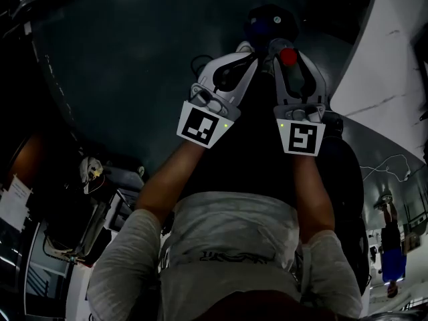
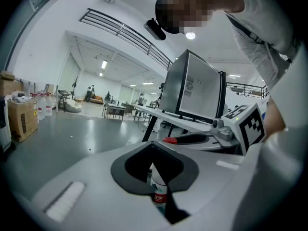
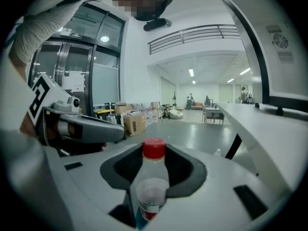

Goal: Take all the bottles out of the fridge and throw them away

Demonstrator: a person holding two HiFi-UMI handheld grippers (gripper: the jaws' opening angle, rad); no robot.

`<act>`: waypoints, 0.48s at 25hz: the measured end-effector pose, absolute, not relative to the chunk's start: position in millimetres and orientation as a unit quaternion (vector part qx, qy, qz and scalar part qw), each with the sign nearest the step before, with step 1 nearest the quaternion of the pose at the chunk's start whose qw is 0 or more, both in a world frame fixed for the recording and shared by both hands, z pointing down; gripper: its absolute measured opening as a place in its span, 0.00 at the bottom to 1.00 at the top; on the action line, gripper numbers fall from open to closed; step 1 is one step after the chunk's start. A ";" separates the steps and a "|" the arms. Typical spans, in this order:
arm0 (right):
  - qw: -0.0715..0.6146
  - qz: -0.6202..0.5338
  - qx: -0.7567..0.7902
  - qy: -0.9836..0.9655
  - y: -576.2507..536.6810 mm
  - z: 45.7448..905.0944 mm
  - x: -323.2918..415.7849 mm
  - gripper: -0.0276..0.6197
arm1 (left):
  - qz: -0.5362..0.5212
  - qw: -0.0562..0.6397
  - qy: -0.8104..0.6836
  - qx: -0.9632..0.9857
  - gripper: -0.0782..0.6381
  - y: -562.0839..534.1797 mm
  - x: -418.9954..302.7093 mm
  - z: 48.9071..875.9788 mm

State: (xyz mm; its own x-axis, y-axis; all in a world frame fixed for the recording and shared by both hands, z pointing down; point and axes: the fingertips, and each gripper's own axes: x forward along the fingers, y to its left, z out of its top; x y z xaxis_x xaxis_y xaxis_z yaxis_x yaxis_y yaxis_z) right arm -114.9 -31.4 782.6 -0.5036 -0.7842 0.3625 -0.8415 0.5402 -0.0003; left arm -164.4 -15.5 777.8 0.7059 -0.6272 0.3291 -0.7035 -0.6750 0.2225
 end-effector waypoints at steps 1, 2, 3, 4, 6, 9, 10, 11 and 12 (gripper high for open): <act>0.163 0.089 0.471 -0.863 -32.0 786.8 -115.0 0.27 | 0.113 0.167 -0.366 0.908 0.12 -17.2 -163.9 781.1; 0.163 0.090 0.471 -0.862 -32.4 790.7 -115.1 0.27 | 0.112 0.165 -0.366 0.909 0.12 -18.9 -163.5 783.9; 0.164 0.091 0.470 -0.862 -32.6 794.2 -115.2 0.27 | 0.112 0.163 -0.365 0.910 0.12 -20.6 -162.9 786.2; 0.164 0.091 0.470 -0.863 -32.7 797.4 -115.5 0.27 | 0.111 0.162 -0.365 0.910 0.12 -22.3 -162.3 788.2; 0.165 0.091 0.468 -0.863 -33.3 802.6 -116.2 0.27 | 0.108 0.163 -0.367 0.909 0.12 -26.1 -160.9 791.1; 0.165 0.095 0.471 -0.861 -34.0 805.9 -116.8 0.27 | 0.104 0.166 -0.370 0.908 0.12 -29.6 -159.5 790.8; 0.166 0.096 0.471 -0.861 -33.8 806.1 -116.8 0.27 | 0.104 0.167 -0.371 0.908 0.12 -29.9 -159.2 790.1; 0.167 0.098 0.471 -0.861 -33.6 805.8 -116.9 0.27 | 0.104 0.168 -0.372 0.907 0.12 -30.0 -159.2 789.2; 0.166 0.098 0.470 -0.861 -33.6 804.6 -117.3 0.27 | 0.103 0.169 -0.372 0.907 0.12 -30.2 -159.5 787.8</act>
State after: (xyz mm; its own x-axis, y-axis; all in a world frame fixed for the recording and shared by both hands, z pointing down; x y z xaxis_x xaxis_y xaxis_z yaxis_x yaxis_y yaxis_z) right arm -117.3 -33.6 804.6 -0.5033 -0.7767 0.3788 -0.8420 0.5393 -0.0130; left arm -159.5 -30.2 787.8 0.7013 -0.6406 0.3127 -0.7102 -0.6658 0.2287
